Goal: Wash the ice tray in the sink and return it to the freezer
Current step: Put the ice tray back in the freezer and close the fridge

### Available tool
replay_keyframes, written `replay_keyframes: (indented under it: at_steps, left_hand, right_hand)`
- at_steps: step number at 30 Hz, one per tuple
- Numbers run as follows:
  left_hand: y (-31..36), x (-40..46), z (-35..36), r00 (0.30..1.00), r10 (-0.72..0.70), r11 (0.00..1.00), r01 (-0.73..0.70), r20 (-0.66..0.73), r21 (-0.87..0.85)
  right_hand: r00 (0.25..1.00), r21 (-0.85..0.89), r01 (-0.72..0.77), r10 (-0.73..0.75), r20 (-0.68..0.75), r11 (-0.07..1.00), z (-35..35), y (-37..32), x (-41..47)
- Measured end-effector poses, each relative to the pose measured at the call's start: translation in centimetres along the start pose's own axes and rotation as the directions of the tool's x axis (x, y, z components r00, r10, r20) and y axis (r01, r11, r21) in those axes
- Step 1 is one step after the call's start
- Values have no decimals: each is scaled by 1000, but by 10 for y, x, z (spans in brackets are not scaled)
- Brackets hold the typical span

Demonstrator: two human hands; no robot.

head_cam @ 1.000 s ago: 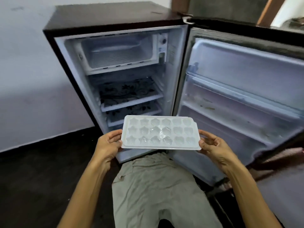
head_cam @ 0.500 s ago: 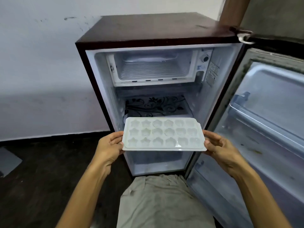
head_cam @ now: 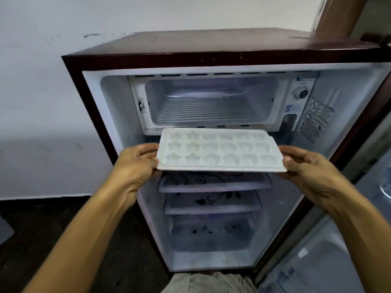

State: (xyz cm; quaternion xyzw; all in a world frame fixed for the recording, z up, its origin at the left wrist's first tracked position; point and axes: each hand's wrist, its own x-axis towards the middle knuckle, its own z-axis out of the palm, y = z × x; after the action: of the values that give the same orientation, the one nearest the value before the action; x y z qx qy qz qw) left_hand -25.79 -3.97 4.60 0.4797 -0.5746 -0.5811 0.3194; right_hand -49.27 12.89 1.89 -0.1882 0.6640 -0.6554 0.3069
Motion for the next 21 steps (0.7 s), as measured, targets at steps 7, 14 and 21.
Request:
replay_keyframes:
  at_steps: [7, 14, 21]
  left_hand:
    - [26, 71, 27, 998, 60, 998, -61, -28, -27]
    - [36, 135, 42, 999, 37, 996, -38, -19, -83]
    - [32, 171, 60, 995, 88, 991, -91, -35, -98]
  right_hand:
    - [998, 53, 53, -52, -30, 997, 21, -33, 68]
    - [1000, 118, 10, -9, -8, 993, 45, -41, 120]
    - [999, 88, 26, -24, -25, 996, 63, -33, 157]
